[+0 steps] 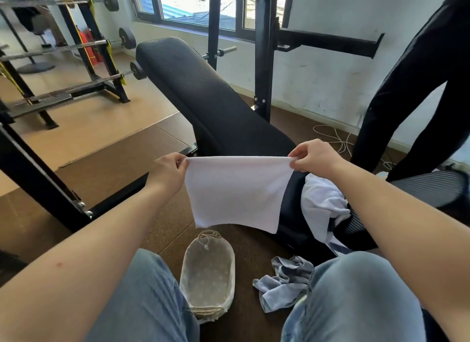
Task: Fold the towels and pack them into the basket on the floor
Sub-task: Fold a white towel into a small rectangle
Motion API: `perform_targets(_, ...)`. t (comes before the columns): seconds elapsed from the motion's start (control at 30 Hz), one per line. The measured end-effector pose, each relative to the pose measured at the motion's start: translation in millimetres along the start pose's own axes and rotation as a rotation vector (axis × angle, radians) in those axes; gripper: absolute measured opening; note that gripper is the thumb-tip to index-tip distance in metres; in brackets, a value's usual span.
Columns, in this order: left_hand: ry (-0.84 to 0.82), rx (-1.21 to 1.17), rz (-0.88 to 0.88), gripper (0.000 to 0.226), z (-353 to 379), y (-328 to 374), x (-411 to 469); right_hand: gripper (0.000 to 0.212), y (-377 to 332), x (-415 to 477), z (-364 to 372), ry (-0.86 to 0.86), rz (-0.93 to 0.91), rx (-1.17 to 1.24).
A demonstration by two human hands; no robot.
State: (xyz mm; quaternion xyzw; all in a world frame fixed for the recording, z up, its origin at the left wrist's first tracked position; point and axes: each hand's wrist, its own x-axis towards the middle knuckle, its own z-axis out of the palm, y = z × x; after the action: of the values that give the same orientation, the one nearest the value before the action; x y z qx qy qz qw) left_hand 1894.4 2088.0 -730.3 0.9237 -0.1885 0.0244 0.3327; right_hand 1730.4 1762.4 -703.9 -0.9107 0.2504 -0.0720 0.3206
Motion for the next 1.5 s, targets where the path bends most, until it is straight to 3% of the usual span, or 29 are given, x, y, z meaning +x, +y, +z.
perform_targets(0.17, -0.03, 0.057, -0.021, 0.035, 12, -2, 3, 0.006, 11, 0, 14, 0.044, -0.012, 0.039)
perform_targets(0.33, -0.069, -0.028, -0.119, 0.036, 29, -11, 0, 0.006, 15, -5, 44, 0.137, 0.038, 0.432)
perform_targets(0.5, -0.233, 0.111, -0.251, 0.027, 54, -30, -8, 0.008, 17, -15, 87, 0.137, 0.015, 0.654)
perform_targets(0.63, -0.312, 0.205, -0.33, 0.028, 72, -33, -12, 0.015, 15, -14, 112, 0.078, -0.057, 0.607)
perform_targets(0.77, -0.21, 0.164, -0.313, 0.02, 85, -32, -1, 0.013, 12, -1, 121, 0.101, -0.103, 0.563)
perform_targets(0.8, -0.203, 0.154, -0.283, 0.026, 88, -32, 0, 0.012, 11, 2, 122, 0.099, -0.108, 0.549)
perform_targets(0.97, -0.36, -0.081, 0.108, 0.06, 104, -5, -13, 0.014, 0, 6, 136, -0.102, -0.209, 0.447)
perform_targets(1.07, -0.44, -0.213, 0.245, 0.057, 118, 3, -17, 0.017, -7, 3, 144, -0.159, -0.24, 0.365)
perform_targets(1.23, -0.4, -0.282, 0.213, 0.009, 126, 1, -10, 0.017, -10, 4, 149, -0.177, -0.197, 0.377)
perform_targets(1.3, -0.392, -0.3, 0.235, 0.007, 126, -2, -10, 0.019, -9, 6, 147, -0.229, -0.161, 0.387)
perform_targets(1.4, -0.385, -0.334, 0.253, 0.012, 126, -5, -9, 0.02, 3, 9, 142, -0.476, -0.081, 0.399)
perform_targets(1.5, -0.321, -0.322, 0.187, 0.014, 125, -6, -7, 0.015, 19, 10, 142, -0.621, -0.024, 0.218)
